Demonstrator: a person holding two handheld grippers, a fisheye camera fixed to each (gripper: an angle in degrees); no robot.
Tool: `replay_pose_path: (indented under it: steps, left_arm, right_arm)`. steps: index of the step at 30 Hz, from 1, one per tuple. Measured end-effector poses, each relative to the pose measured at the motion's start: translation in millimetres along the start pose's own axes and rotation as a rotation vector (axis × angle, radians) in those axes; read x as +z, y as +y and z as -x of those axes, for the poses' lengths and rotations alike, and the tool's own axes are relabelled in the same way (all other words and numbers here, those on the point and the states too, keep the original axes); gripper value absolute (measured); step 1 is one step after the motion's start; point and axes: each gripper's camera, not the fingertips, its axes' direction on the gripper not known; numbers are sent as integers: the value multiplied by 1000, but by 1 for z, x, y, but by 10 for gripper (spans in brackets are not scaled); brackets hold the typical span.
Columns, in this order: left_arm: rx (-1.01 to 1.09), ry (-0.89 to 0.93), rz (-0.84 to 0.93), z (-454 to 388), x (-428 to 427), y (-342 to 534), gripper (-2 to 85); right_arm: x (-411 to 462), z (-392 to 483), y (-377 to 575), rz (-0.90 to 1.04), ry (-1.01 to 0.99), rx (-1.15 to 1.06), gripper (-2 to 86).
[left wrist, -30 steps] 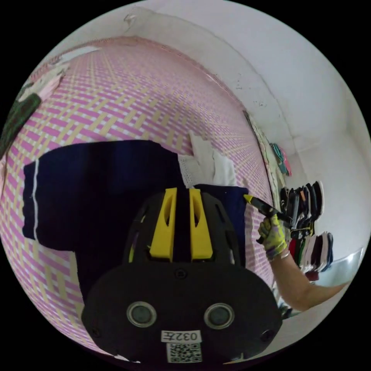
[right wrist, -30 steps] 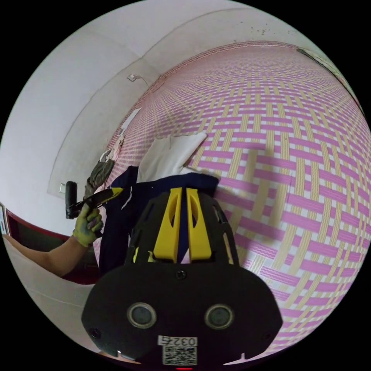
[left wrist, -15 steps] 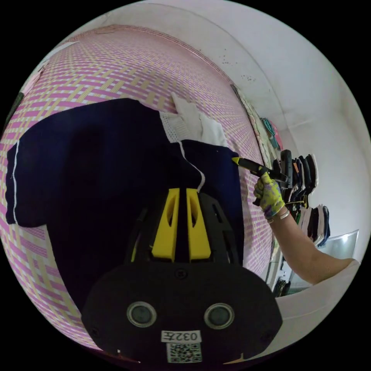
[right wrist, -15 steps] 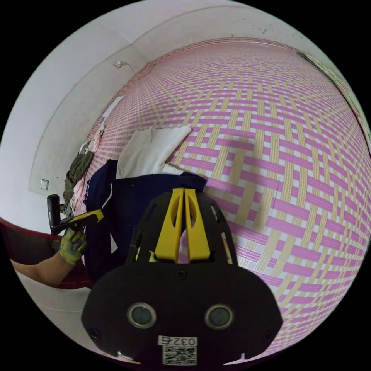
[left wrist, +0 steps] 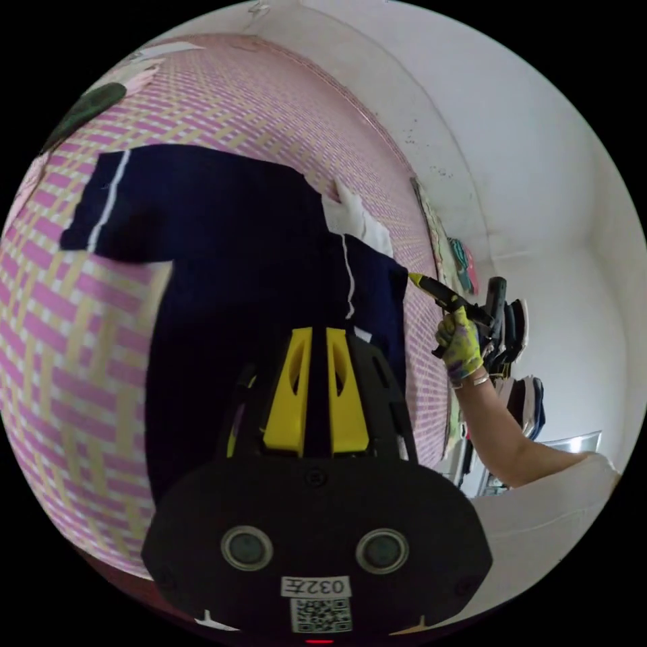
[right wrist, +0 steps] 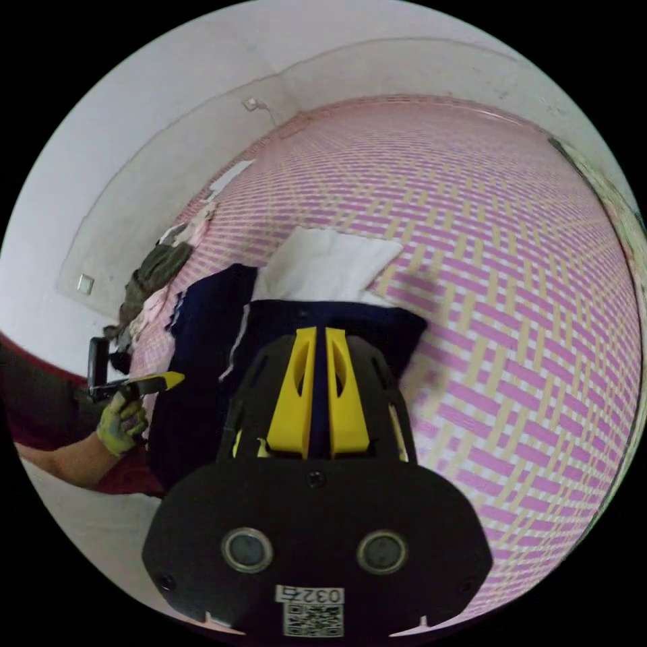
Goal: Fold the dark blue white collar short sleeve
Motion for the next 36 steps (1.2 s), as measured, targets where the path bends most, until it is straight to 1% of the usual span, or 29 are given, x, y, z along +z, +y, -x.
replay_pose_path:
  steps: [2,4,7,9,12,14,17,19,23,27,29,32,34,35,36]
  left_arm:
    - [12,-34,-9,5,-21,22,3]
    - [0,-78,-16,16,-49,57,4]
    - [-41,-129,-12,32,-79,101,7]
    - [-71,-141,-24,42,-96,126,11]
    - [-89,-172,-38,52,-120,161,25]
    - [-74,-195,-25,56,-130,177,38]
    - [-37,-232,1,58,-140,198,55]
    - [12,-250,16,57,-142,210,58]
    - [81,-272,42,49,-139,221,64]
    - [73,-190,39,48,-140,232,84]
    - [65,-197,54,48,-139,237,91]
    - [44,-182,40,48,-141,245,89]
    - [57,-186,46,44,-141,247,58]
    - [69,-183,53,42,-140,247,40]
    - [89,-186,59,39,-138,248,16]
  right_arm:
    - [6,33,6,20,-97,-78,26]
    - [28,76,15,102,-169,-164,26]
    - [59,114,21,206,-145,-218,23]
    - [72,126,20,260,-108,-212,22]
    - [67,142,10,274,-97,-169,35]
    - [54,165,3,215,-72,-197,38]
    - [49,225,-15,172,-118,-320,39]
    - [67,279,-32,203,-166,-424,45]
    - [108,353,-54,274,-182,-529,65]
    - [153,417,-77,343,-156,-553,85]
    - [170,438,-84,362,-133,-547,96]
    - [196,466,-89,402,-47,-552,110]
    - [213,480,-91,429,56,-542,109]
    - [217,482,-91,438,78,-537,107]
    - [221,485,-92,435,129,-520,88]
